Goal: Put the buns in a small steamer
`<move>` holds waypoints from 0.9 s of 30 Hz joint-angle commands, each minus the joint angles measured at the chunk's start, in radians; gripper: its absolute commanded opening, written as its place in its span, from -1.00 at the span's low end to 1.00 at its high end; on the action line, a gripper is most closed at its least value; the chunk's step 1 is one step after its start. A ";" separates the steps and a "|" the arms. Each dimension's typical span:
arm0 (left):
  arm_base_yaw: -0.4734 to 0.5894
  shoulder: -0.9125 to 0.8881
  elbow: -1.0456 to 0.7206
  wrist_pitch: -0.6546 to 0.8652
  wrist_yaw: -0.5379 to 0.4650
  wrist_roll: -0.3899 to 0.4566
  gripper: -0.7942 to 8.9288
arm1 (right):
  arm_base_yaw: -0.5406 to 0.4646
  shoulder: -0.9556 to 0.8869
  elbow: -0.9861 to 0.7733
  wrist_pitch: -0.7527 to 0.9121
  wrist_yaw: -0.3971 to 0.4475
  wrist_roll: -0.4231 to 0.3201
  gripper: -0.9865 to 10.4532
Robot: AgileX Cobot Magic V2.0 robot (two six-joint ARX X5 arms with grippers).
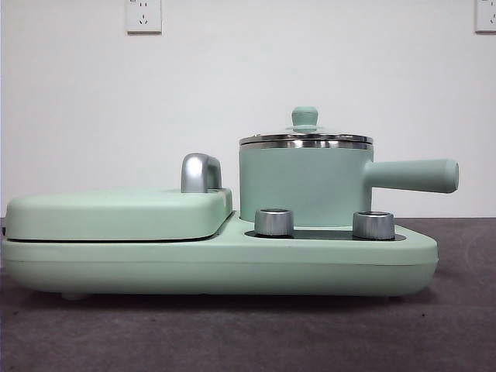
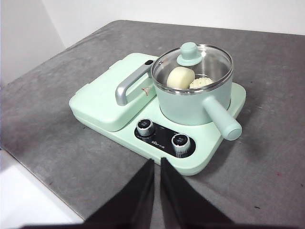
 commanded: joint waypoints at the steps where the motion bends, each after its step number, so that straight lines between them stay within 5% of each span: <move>1: 0.064 -0.003 -0.001 0.010 -0.002 -0.004 -0.81 | 0.009 0.001 0.008 0.010 0.000 -0.005 -0.79; 4: 0.170 -0.005 -0.029 0.053 -0.010 0.010 -0.81 | 0.009 0.001 0.008 0.010 0.000 -0.005 -0.79; 10: 0.401 -0.051 -0.220 0.365 -0.010 0.208 -0.81 | 0.009 0.001 0.008 0.010 0.000 -0.005 -0.79; 17: 0.586 -0.182 -0.572 0.616 -0.009 0.147 -0.81 | 0.009 0.001 0.008 0.010 0.000 -0.005 -0.79; 27: 0.609 -0.337 -0.885 0.849 -0.010 0.142 -0.81 | 0.009 0.001 0.008 0.010 0.000 -0.005 -0.79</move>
